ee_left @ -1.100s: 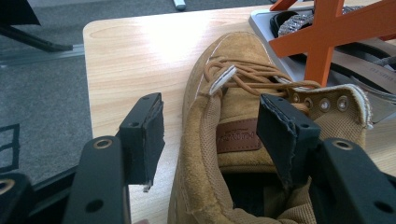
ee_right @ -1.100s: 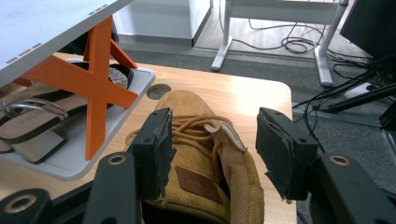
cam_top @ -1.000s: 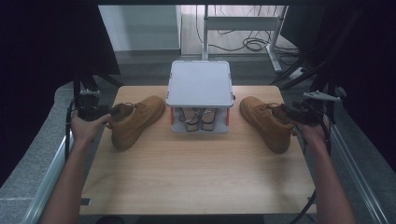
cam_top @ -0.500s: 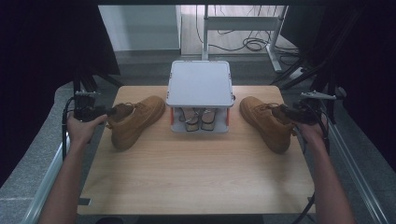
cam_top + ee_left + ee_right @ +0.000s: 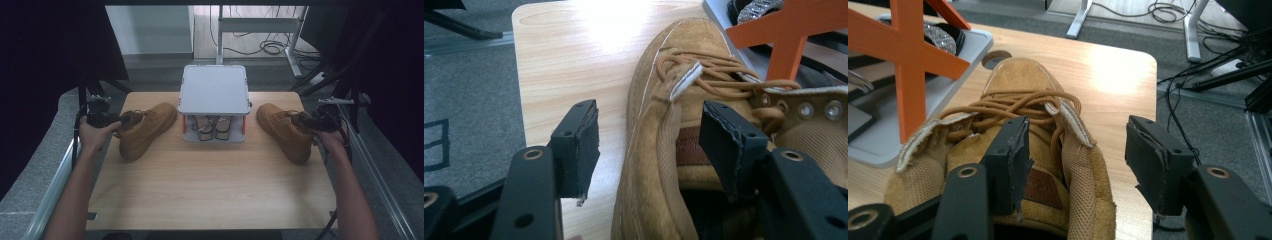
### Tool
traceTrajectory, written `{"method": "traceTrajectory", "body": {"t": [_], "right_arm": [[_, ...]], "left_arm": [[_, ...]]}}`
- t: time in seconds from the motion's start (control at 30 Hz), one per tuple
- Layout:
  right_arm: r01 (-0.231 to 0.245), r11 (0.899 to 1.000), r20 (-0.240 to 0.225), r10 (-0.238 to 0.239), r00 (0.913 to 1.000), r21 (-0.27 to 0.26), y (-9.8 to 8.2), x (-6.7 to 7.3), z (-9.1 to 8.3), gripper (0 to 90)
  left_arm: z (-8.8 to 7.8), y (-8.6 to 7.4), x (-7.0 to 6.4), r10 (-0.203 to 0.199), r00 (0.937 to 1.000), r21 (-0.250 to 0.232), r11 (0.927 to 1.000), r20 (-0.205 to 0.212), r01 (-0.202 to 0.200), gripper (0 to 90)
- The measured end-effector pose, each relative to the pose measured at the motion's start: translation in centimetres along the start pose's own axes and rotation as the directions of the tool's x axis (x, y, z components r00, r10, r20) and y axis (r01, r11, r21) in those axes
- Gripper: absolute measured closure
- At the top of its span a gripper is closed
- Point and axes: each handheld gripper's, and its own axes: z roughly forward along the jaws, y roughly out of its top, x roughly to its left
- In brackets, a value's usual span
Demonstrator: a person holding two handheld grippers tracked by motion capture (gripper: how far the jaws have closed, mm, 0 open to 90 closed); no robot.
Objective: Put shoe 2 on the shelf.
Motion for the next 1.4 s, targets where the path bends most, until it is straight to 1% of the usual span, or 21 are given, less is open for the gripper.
{"method": "traceTrajectory", "body": {"t": [0.03,0.1,0.2,0.27,0.3,0.37,0.43,0.47,0.53,0.57,0.63,0.7,0.8,0.83,0.93,1.03,1.13,1.2,1.3,1.4], "right_arm": [[0.0,1.0,0.001,0.0,1.0,0.006,0.0,0.0,0.1,44.2],[0.005,1.0,-0.003,-0.005,1.0,0.024,0.0,0.0,0.4,45.8],[0.005,0.999,-0.014,-0.004,0.9999,0.044,-0.1,-0.1,0.8,48.2],[-0.009,0.999,-0.036,0.011,0.9993,0.044,0.0,-0.3,1.0,50.3],[-0.01,0.999,-0.038,0.012,0.9992,0.046,0.1,-0.3,1.1,51.4],[-0.003,0.998,-0.05,0.006,0.9987,0.059,0.2,-0.4,1.3,53.2],[0.011,0.997,-0.042,-0.007,0.9991,0.076,0.3,-0.4,1.6,55.8],[0.006,0.996,-0.041,-0.003,0.9992,0.086,0.3,-0.4,1.8,56.6],[-0.011,0.995,-0.054,0.017,0.9984,0.098,0.3,-0.6,2.1,59.3],[-0.017,0.995,-0.059,0.023,0.998,0.103,0.3,-0.7,2.2,61.0],[-0.019,0.993,-0.064,0.026,0.9976,0.115,0.3,-0.7,2.3,65.3],[-0.019,0.991,-0.041,0.025,0.9989,0.134,0.4,-0.5,2.5,69.6],[-0.021,0.989,-0.034,0.026,0.9991,0.148,0.5,-0.4,2.7,73.9],[-0.024,0.989,-0.034,0.03,0.999,0.149,0.4,-0.4,2.6,74.6],[-0.036,0.989,-0.037,0.042,0.9984,0.142,0.4,-0.4,2.6,76.3],[-0.06,0.99,-0.04,0.066,0.997,0.131,0.3,-0.4,2.5,77.4],[-0.09,0.989,-0.044,0.096,0.9944,0.116,0.1,-0.5,2.5,78.3],[-0.107,0.988,-0.047,0.112,0.9926,0.108,0.1,-0.5,2.4,78.8],[-0.115,0.99,-0.051,0.119,0.9915,0.082,-0.1,-0.4,2.2,79.4],[-0.151,0.987,-0.073,0.155,0.9852,0.058,-0.2,-0.2,2.0,80.0]], "left_arm": [[0.2,0.0,0.0,-0.003,1.0,0.007,1.0,-0.002,0.003,42.2],[0.5,0.1,-0.1,0.005,1.0,0.021,0.9998,-0.007,-0.005,43.4],[0.9,0.1,-0.1,0.006,0.9997,0.048,0.9988,-0.023,-0.005,46.6],[1.0,0.1,0.0,-0.005,1.0,0.052,0.9986,-0.009,0.005,49.5],[1.0,0.1,0.0,-0.008,1.0,0.055,0.9985,-0.005,0.008,51.4],[1.1,0.1,0.0,-0.009,1.0,0.06,0.9982,0.004,0.008,55.4],[1.1,0.1,0.0,-0.01,0.9998,0.067,0.9977,0.015,0.009,59.4],[1.1,0.1,0.0,-0.008,0.9998,0.068,0.9977,0.016,0.007,61.1],[1.2,0.2,0.0,-0.014,0.9995,0.077,0.997,0.029,0.012,63.2],[1.2,0.2,0.0,-0.02,0.9993,0.081,0.9966,0.031,0.018,63.4],[1.3,0.3,0.0,-0.016,0.9995,0.086,0.9962,0.028,0.014,64.5],[1.3,0.3,-0.1,-0.018,0.9997,0.094,0.9955,0.019,0.016,66.2],[1.3,0.4,0.0,-0.031,0.9995,0.095,0.995,0.012,0.029,71.6],[1.3,0.3,0.1,-0.042,0.999,0.089,0.9952,0.016,0.041,72.7],[1.3,0.3,0.1,-0.054,0.9984,0.083,0.9952,0.016,0.052,75.2],[1.2,0.2,0.0,-0.066,0.9976,0.072,0.9953,0.018,0.065,76.3],[1.1,0.0,0.2,-0.09,0.9951,0.06,0.9943,0.041,0.088,77.2],[1.1,-0.1,0.2,-0.098,0.9936,0.051,0.9941,0.055,0.095,77.7],[0.9,-0.1,0.1,-0.108,0.9912,0.034,0.9938,0.077,0.106,78.2],[0.7,-0.1,0.0,-0.119,0.9883,0.016,0.9929,0.096,0.118,78.6]]}}
